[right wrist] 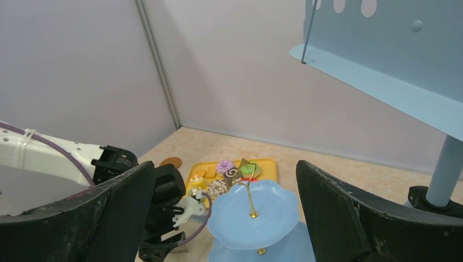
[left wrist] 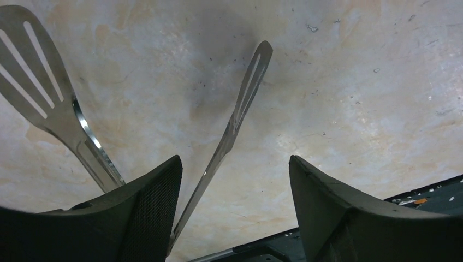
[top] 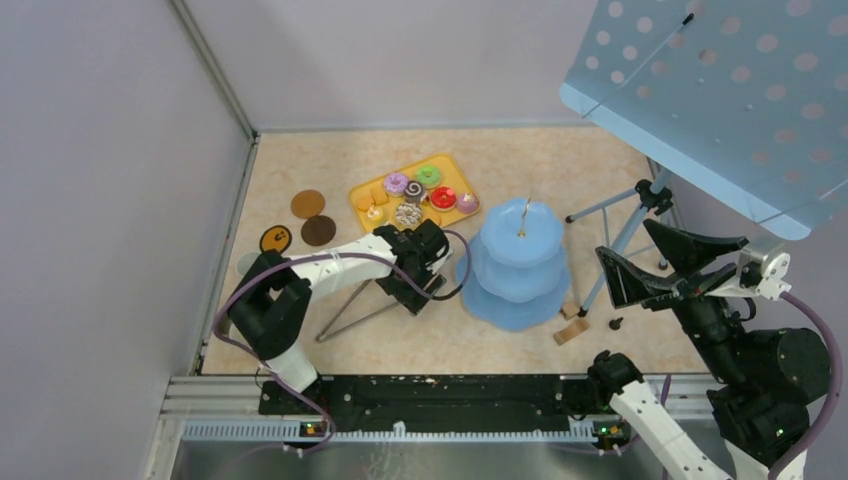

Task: Serve the afternoon tea

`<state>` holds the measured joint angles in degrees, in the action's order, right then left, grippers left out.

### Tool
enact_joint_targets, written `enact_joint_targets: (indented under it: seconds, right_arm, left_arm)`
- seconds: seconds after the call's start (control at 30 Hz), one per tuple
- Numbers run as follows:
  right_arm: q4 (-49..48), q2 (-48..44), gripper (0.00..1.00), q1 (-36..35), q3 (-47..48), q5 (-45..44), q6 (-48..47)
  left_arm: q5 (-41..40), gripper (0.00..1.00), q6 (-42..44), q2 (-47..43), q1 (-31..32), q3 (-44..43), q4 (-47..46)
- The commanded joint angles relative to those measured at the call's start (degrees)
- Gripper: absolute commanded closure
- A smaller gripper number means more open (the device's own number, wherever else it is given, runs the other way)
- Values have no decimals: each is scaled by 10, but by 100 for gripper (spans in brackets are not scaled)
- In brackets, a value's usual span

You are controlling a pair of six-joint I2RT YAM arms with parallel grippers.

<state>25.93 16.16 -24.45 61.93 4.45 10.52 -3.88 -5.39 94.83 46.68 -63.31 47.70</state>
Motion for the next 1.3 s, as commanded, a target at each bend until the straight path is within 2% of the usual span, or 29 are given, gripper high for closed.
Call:
enact_joint_targets:
  seconds: [0.0,0.2,0.4,0.5,0.67,0.7,0.83,0.9,1.0,1.17,1.27]
  right_arm:
    - [-14,-11,1,5,-7,7,-3]
    - [-15,-12,1,5,-7,8,-2]
    - [-14,-13,1,5,-7,9,0]
    - [-15,-13,1,5,-7,9,1]
    - [-20,-12,1,5,-11,11,8]
    - [-22,-11,1,5,-11,13,11]
    - [-23,-8,1,5,-12,17,15]
    - [-21,-7,1,5,-12,17,16]
    - [-25,-7,1,5,-19,20,16]
    - [-43,-7,1,5,-39,25,18]
    - [-67,-3,1,5,-57,37,23]
  left_arm:
    - [8,28,-27,23,-2,-1,-31]
    - [0,52,-48,42,-1,-9,-60]
    - [12,73,-74,65,-1,-36,-93]
    - [29,86,-96,74,-2,-57,-119]
    - [52,89,-134,79,-2,-89,-166]
    - [60,85,-136,81,-2,-97,-172]
    - [11,40,-139,63,-1,-101,-167]
    - [7,26,-141,16,0,-76,-178]
    - [19,4,-143,-111,3,-15,-191]
    - [-72,1,-178,-303,4,111,-110]
    - [-68,1,-229,-377,5,186,-123]
